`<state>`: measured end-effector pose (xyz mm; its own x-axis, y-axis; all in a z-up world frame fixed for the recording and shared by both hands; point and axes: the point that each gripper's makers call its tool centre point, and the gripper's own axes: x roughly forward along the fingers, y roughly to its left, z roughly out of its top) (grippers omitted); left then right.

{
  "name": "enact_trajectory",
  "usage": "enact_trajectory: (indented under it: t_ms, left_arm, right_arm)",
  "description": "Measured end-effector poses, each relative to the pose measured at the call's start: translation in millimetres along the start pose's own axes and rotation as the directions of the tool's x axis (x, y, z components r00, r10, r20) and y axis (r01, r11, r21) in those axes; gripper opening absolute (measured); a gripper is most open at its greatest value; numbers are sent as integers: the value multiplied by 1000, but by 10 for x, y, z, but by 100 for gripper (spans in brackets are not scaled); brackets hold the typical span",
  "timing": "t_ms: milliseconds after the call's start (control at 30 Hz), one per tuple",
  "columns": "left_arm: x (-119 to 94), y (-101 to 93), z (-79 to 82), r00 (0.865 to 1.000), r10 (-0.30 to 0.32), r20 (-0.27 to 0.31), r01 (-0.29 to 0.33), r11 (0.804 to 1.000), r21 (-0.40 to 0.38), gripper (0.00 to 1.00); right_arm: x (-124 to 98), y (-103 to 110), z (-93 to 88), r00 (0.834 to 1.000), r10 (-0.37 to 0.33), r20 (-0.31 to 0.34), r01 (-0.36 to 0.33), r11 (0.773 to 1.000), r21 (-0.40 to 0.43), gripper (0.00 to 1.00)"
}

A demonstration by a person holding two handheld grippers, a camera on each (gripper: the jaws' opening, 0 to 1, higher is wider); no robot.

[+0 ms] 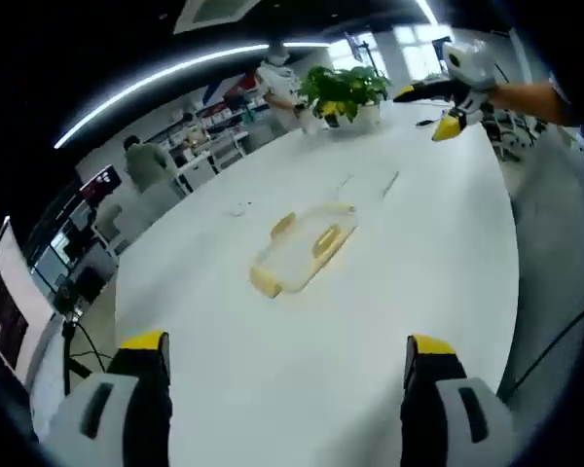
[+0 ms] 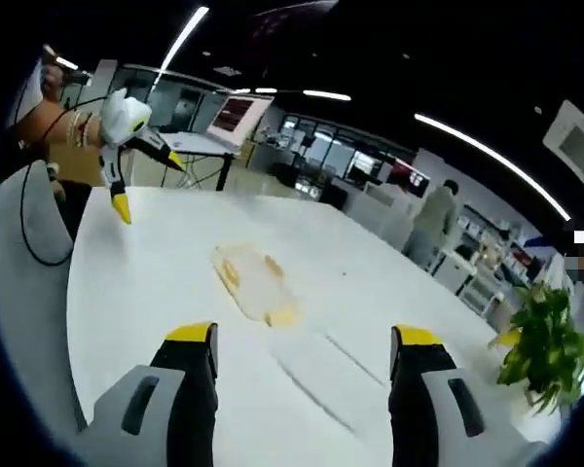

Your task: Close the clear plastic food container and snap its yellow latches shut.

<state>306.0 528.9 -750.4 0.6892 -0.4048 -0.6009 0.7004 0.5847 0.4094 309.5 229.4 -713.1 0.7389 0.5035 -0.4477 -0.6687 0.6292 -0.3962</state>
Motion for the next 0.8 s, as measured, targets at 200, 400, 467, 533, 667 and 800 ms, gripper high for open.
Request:
enact_trajectory:
  t_ms: [200,400,467,533,667,800]
  left_arm:
    - [206,138,11,996,-76,-40,79,994,71,95]
    - [406,391,152,993,-93,-68,103,981,167,90]
    - [487,474,202,991,-103,-83,118,975,190,87]
    - [588,538,258,990,-116,-85,132,966,220,86]
    - [787,598,269,976,-174,-130,202,947,250,84]
    - [1015,643,299,959,-240,-149,273,920,281,79]
  right_arm:
    - [268,-6,62,999,48,-20,-50,992,-119,65]
    - [589,-10,172,992,109,-67,-121,972,-202,62]
    - [709,-19,221,988,131,-77,-147,954,-261,61]
    - [829,-16,252,984,154,-92,-175,942,-287,58]
    - [1038,24,223,963,221,-155,-261,911,-320,56]
    - [1258,26,146,938,263,-223,-330,874,-357,53]
